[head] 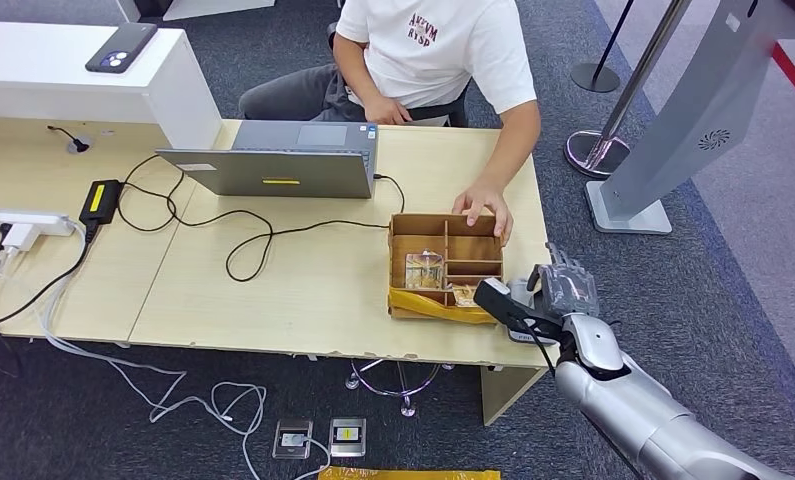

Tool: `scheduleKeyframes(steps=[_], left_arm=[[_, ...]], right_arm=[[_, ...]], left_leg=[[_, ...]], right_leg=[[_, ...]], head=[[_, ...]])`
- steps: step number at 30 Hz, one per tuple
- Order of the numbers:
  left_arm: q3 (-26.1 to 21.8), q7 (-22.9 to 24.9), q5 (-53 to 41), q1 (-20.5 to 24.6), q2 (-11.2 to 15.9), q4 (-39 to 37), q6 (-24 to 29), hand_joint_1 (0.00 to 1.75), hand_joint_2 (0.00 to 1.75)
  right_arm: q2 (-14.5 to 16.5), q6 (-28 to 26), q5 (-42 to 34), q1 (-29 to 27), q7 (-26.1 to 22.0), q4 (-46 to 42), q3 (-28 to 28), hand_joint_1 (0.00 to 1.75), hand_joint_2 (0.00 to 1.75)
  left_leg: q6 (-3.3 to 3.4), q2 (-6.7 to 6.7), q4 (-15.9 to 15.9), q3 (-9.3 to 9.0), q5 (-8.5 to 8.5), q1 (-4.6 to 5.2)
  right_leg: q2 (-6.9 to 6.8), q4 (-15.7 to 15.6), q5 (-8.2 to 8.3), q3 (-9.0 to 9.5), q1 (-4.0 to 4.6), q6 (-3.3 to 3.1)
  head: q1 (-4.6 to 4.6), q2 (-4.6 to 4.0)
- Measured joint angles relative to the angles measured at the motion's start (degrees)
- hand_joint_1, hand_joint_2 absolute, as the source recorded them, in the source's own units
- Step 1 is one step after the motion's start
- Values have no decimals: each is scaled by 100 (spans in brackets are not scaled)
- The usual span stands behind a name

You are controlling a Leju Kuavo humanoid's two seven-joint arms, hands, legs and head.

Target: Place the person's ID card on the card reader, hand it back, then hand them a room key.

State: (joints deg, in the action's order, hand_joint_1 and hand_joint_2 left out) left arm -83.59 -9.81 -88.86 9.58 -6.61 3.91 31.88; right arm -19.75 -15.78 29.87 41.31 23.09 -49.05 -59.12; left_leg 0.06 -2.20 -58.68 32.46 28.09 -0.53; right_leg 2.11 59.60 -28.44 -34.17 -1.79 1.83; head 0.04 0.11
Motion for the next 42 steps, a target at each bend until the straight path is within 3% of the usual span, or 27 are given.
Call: scheduleKeyframes(steps=[22, 37, 42], left_arm=[[-119, -8, -108, -1, -21, -34, 37, 0, 0], [-115, -29, -109, 18, -7, -34, -95, 0, 0], [-72, 10, -110, 72, -9, -34, -153, 0, 0]], right_arm=[[-17, -165, 7, 212, 142, -21, 166, 175, 175], [-438, -110, 302, 1051, 696, -1118, 498, 175, 175], [-449, 269, 560, 1262, 678, -1338, 481, 175, 175]], left_leg=[[0, -1, 0, 1, 0, 0], [-1, 1, -1, -1, -1, 0], [-1, 1, 0, 3, -1, 0]], right_leg=[[-1, 0, 2, 1, 0, 1], [1, 0, 4, 0, 0, 1], [1, 0, 5, 0, -1, 1]], head=[[0, 1], [-1, 0], [0, 1]])
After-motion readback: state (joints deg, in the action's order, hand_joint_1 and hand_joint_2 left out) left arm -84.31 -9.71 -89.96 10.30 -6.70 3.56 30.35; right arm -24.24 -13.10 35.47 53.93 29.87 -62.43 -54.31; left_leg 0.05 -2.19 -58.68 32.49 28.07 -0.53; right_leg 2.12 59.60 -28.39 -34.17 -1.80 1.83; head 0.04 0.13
